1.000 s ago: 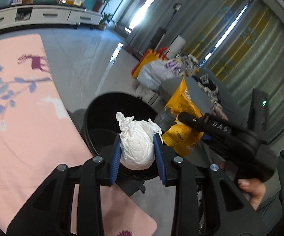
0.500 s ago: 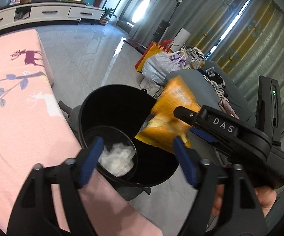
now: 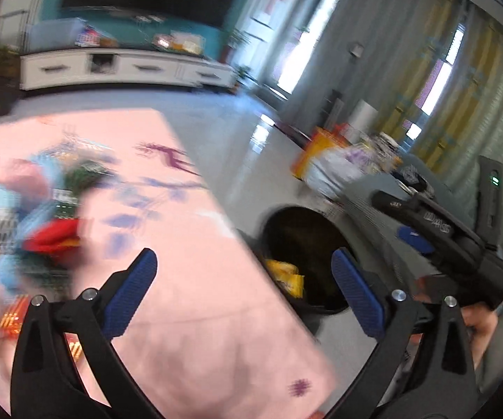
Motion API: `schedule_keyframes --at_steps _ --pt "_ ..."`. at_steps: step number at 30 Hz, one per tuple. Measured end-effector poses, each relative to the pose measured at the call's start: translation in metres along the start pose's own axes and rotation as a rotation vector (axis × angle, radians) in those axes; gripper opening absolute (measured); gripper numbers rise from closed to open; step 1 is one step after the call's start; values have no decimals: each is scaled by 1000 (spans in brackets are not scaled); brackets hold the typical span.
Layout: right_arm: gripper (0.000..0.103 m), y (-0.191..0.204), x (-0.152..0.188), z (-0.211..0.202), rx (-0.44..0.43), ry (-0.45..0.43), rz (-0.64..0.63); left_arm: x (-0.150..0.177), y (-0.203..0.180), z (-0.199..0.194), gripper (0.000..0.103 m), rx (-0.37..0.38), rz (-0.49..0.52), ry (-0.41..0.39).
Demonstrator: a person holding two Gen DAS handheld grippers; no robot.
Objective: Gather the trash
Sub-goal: 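Swing both tools back over the trash pile on the table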
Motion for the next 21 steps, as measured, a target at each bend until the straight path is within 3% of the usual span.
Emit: schedule_keyframes --at_steps 8,13,16,21 --pt "98 93 13 3 -190 36 -136 2 148 -79 100 -287 -176 -97" --pt "98 149 35 17 -317 109 -167 22 214 -102 100 -406 -197 -109" --pt "98 184 55 31 -389 164 -193 37 245 -99 100 -421 -221 -88" --pt "98 228 101 66 -440 260 -265 69 270 -71 100 -297 -290 -4"
Point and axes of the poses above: each gripper's, at about its wrist camera, not at the fingertips, and z roughly the way its jaws point, y to its left, x to its underside, the point moved 7 cm from there along z, roughly the way its jaws point, and after that the axes turned 11 degrees about -x, right-handed, at the moved point
